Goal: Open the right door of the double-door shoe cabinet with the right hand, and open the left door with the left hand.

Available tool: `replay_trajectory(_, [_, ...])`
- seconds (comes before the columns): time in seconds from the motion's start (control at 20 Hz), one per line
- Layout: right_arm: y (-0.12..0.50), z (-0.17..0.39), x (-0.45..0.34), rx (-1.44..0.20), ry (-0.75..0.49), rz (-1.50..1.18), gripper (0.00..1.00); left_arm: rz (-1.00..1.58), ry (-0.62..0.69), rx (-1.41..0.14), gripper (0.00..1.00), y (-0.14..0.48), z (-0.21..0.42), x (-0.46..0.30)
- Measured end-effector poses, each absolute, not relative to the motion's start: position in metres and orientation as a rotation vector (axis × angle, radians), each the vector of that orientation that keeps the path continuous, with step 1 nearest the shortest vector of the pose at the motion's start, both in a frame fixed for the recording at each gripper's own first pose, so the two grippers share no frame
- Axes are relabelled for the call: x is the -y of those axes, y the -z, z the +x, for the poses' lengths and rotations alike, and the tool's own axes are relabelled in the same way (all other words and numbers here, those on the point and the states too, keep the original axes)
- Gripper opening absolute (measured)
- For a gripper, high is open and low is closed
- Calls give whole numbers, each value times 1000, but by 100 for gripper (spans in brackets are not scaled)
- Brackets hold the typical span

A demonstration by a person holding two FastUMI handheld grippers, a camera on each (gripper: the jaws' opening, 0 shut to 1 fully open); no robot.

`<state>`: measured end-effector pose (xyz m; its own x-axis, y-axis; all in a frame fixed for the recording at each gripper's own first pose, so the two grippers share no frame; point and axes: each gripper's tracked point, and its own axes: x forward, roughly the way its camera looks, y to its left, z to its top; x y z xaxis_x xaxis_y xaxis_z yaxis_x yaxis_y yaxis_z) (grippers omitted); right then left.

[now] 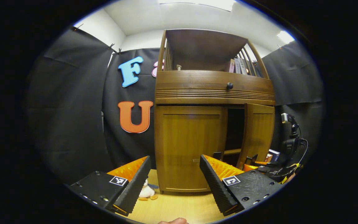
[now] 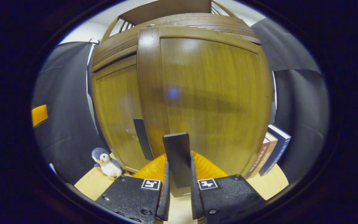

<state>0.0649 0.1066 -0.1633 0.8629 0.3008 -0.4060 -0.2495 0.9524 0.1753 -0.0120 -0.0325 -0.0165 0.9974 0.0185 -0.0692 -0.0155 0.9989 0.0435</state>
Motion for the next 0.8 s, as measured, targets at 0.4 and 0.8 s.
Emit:
replay_trajectory(0.4, [157, 25, -72, -459, -278, 136, 30, 49, 58, -75, 95, 15, -14, 69])
replay_trajectory(0.8, [156, -12, -19, -460, -205, 122, 26, 58, 138, -96, 95, 24, -14, 108])
